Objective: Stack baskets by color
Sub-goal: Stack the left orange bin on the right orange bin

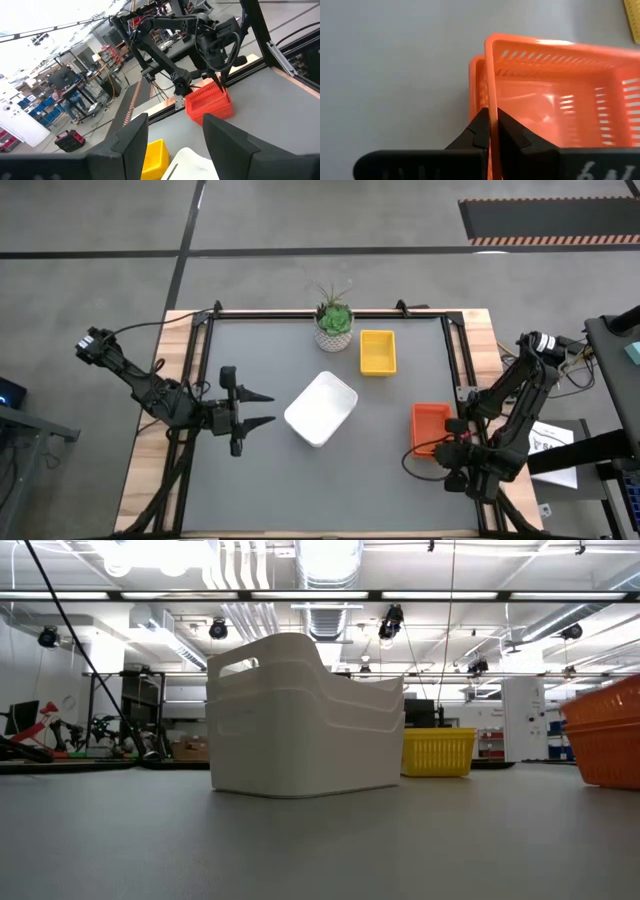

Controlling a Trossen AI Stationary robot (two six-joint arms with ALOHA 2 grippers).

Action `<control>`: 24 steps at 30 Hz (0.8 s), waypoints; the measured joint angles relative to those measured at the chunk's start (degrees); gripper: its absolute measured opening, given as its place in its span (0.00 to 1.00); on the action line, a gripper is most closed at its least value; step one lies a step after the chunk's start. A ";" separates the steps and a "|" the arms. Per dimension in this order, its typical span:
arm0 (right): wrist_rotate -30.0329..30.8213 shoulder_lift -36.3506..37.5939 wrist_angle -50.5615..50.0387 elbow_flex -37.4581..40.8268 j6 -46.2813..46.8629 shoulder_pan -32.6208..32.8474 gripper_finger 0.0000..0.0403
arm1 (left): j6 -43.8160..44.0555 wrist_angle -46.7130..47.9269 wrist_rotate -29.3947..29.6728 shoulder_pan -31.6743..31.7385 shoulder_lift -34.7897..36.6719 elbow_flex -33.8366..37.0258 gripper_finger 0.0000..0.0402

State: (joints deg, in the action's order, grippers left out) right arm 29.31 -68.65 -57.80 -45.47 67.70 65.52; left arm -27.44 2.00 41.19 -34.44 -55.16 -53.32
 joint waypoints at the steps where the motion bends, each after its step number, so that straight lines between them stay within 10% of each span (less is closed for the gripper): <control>1: 0.03 -0.30 -0.15 0.00 0.01 0.00 0.02 | 0.00 0.00 0.00 0.00 0.00 0.00 0.43; 24: 3.55 4.62 -0.65 0.04 12.15 -0.20 0.17 | -0.02 -0.07 0.04 -0.01 0.00 0.10 0.43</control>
State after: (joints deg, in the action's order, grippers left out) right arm 32.86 -64.03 -58.46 -45.43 79.85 65.32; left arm -27.46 1.93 41.23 -34.45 -55.16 -53.22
